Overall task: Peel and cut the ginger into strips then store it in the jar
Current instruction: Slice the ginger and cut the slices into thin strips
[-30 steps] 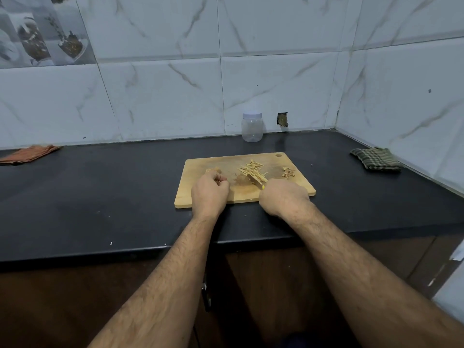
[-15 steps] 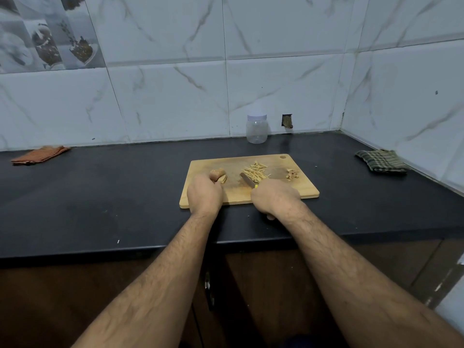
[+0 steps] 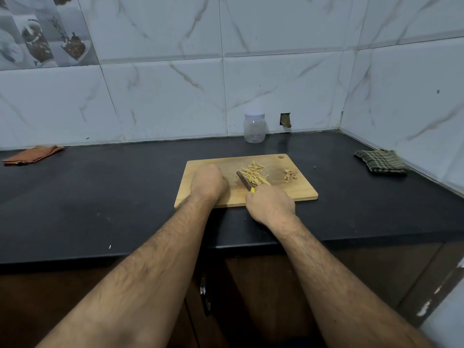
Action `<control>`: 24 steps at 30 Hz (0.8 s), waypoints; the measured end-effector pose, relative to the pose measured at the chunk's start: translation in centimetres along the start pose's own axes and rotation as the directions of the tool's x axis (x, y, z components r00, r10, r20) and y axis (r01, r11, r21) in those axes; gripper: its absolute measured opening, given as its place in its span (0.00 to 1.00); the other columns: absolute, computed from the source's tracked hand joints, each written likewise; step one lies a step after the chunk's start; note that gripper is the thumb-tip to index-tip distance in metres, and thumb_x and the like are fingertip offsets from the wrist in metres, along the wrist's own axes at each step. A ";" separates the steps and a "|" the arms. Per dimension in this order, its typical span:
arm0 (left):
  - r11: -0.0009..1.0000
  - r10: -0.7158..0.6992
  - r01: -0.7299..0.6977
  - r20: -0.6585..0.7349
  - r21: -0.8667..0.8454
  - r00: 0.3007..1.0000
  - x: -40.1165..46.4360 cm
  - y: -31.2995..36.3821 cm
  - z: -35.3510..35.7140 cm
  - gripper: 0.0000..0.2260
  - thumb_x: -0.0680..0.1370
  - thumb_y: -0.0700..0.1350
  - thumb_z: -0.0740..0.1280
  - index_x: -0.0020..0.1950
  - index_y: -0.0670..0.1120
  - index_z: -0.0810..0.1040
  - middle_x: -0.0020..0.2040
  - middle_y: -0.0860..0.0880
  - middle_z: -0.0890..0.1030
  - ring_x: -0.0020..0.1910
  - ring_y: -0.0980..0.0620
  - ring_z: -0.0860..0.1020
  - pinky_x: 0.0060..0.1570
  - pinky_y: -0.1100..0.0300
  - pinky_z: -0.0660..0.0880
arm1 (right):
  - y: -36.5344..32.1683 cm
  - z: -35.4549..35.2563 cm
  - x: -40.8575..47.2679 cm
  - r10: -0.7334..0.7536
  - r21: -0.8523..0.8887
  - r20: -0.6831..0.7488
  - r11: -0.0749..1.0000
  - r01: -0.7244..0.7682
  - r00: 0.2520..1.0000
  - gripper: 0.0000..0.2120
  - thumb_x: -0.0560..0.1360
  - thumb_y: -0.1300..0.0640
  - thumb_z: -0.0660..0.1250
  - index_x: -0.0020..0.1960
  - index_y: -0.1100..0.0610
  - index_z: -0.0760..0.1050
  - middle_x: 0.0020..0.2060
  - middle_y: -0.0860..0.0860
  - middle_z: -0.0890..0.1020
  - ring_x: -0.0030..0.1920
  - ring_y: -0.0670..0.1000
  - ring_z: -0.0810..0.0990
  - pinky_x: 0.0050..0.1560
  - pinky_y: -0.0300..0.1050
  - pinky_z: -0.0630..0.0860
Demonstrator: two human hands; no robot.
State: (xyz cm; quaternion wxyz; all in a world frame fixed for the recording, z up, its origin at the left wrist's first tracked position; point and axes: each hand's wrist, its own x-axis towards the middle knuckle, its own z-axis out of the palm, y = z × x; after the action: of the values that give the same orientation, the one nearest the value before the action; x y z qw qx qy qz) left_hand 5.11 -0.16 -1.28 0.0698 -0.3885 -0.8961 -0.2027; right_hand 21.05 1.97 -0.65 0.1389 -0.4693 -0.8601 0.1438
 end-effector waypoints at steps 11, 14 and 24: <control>0.994 -0.050 0.051 -0.021 0.100 0.999 0.3 1.0 0.2 0.05 0.80 0.43 0.64 0.47 0.46 0.79 0.49 0.47 0.82 0.51 0.46 0.80 0.41 0.59 0.71 | -0.1 0.2 -0.2 -0.008 -0.022 -0.032 1.000 0.007 0.999 0.16 0.82 0.51 0.54 0.56 0.57 0.78 0.44 0.52 0.75 0.44 0.54 0.72 0.41 0.46 0.68; 0.993 -0.049 0.052 -0.023 0.104 0.999 0.5 1.0 -0.1 0.05 0.81 0.44 0.65 0.46 0.46 0.78 0.48 0.47 0.81 0.52 0.47 0.80 0.41 0.59 0.71 | -0.1 0.1 -0.4 -0.003 -0.023 -0.027 1.000 0.002 1.000 0.16 0.82 0.51 0.54 0.57 0.57 0.78 0.44 0.51 0.74 0.44 0.54 0.72 0.41 0.46 0.68; 0.986 -0.123 0.129 0.068 -0.103 0.990 1.0 0.3 -0.7 0.04 0.76 0.41 0.70 0.49 0.46 0.84 0.47 0.49 0.84 0.48 0.49 0.81 0.39 0.58 0.75 | -0.1 0.0 -0.5 -0.004 -0.023 -0.020 1.000 0.004 1.000 0.16 0.82 0.51 0.54 0.57 0.56 0.78 0.51 0.53 0.80 0.44 0.54 0.72 0.42 0.46 0.68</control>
State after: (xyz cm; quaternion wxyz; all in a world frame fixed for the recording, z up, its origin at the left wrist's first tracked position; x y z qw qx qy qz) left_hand 4.59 0.39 -0.24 0.0083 -0.3403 -0.9085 -0.2424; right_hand 21.24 1.45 -0.70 0.1424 -0.4705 -0.8612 0.1291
